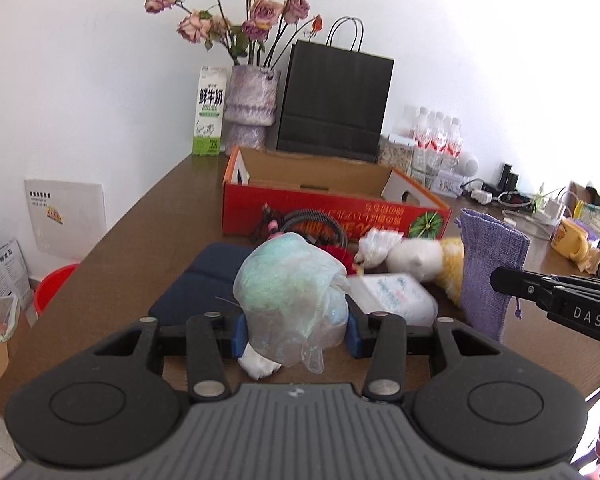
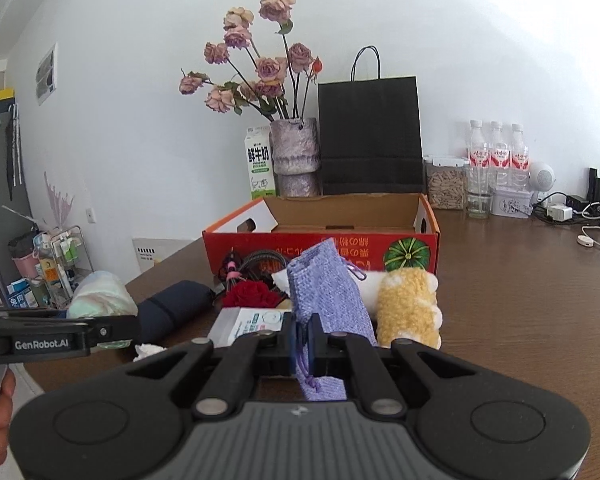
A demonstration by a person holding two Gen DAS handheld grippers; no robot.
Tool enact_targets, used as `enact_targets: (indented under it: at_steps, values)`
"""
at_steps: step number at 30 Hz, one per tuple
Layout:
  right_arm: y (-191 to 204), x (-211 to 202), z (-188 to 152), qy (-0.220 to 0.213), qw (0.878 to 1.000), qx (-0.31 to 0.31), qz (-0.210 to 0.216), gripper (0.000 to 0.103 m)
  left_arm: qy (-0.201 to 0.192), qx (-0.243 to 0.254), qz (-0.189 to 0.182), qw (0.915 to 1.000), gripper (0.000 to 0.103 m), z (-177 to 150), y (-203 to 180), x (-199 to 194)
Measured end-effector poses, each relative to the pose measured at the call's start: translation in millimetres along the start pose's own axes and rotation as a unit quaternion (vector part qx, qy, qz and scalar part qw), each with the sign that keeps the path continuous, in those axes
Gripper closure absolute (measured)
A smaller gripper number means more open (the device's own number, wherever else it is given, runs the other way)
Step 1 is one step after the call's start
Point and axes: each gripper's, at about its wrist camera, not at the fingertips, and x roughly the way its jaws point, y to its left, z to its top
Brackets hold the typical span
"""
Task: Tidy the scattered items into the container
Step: 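Carry the pouch and bundle into the cardboard box and open both grippers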
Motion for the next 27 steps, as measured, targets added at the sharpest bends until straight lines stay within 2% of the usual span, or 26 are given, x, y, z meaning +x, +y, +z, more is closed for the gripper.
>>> enact_targets:
  at_steps: [7,14,17,21,27]
  values:
    - [-9.3,2.3,44.0,-0.074,0.997,-0.002,-0.009,0.099,-0.047,-0.001,-0.021,0.9987,0.057,46.4,-10.8,8.3]
    - [-20.8,29.8,101.0,-0.152,0.987,-0.021,-0.044,0.099,-0.081,-0.028,-0.006,0.9963,0.057,102.3,-17.8,48.2]
    - [-28.6,54.7,121.4,-0.172,0.984,-0.020,-0.047,0.099,-0.093,-0.045,0.018,0.9945,0.054,124.5,-21.6,72.8]
    - [-39.2,103.8,141.9,-0.157,0.986,-0.009,-0.052,0.099,-0.106,-0.066,0.050,0.9909,0.054,145.5,-25.3,113.2]
    - [-66.2,187.5,138.8,-0.099,0.992,0.052,-0.055,0.099,-0.105,-0.067,0.099,0.9873,0.054,152.1,-27.1,189.7]
